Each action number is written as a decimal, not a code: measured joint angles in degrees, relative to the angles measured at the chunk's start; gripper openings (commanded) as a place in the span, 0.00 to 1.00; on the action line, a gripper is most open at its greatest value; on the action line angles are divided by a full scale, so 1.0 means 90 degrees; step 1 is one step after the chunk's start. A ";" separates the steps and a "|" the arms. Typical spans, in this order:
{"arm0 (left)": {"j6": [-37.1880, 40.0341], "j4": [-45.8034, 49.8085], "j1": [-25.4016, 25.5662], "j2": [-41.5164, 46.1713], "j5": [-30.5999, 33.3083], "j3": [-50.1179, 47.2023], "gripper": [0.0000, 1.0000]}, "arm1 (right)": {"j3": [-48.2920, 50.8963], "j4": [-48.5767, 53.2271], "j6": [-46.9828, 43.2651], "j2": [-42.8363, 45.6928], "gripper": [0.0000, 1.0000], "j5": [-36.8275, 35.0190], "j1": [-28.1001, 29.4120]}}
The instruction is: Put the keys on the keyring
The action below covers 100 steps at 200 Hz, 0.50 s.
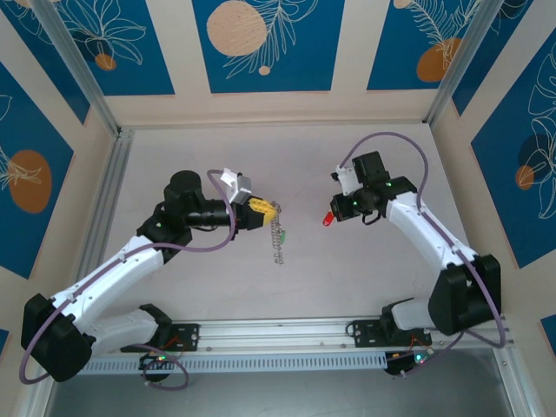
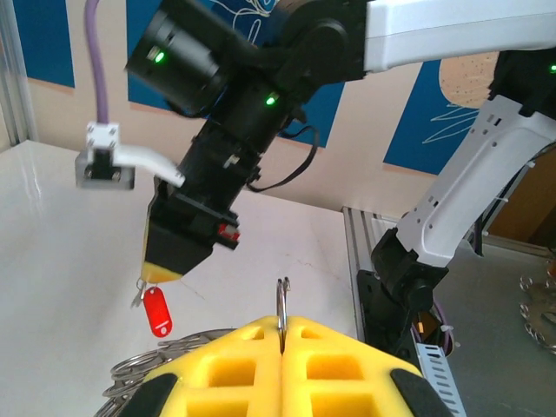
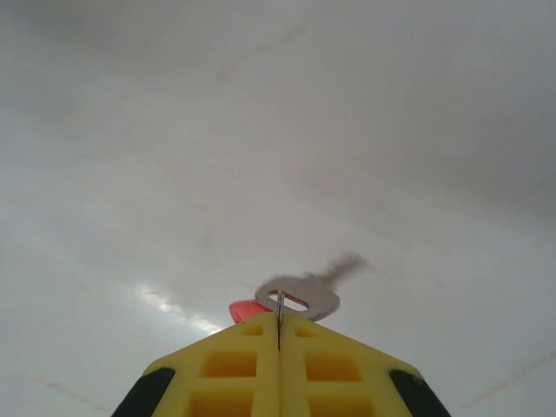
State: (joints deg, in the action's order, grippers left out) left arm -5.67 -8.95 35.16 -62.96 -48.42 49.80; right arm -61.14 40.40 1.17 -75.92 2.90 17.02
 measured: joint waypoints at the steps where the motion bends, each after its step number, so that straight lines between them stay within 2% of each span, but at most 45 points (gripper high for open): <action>1: 0.0000 0.0007 0.0000 0.0000 0.0002 0.0010 0.00 | 0.0010 -0.0007 -0.0002 0.0015 0.00 0.0019 0.0002; 43: 0.0221 0.0554 0.0000 -0.0024 0.0126 0.0267 0.00 | 0.0476 -0.0481 -0.0379 0.1256 0.00 0.1348 0.0379; 100: 0.1163 0.1855 0.0000 -0.0022 0.0221 0.1202 0.00 | 0.0457 -0.1290 -0.0471 0.2776 0.00 0.2363 0.1134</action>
State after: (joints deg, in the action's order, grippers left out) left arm 4.80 7.75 35.16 -63.16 -46.44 60.62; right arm -57.04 28.80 -3.07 -50.94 24.16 27.22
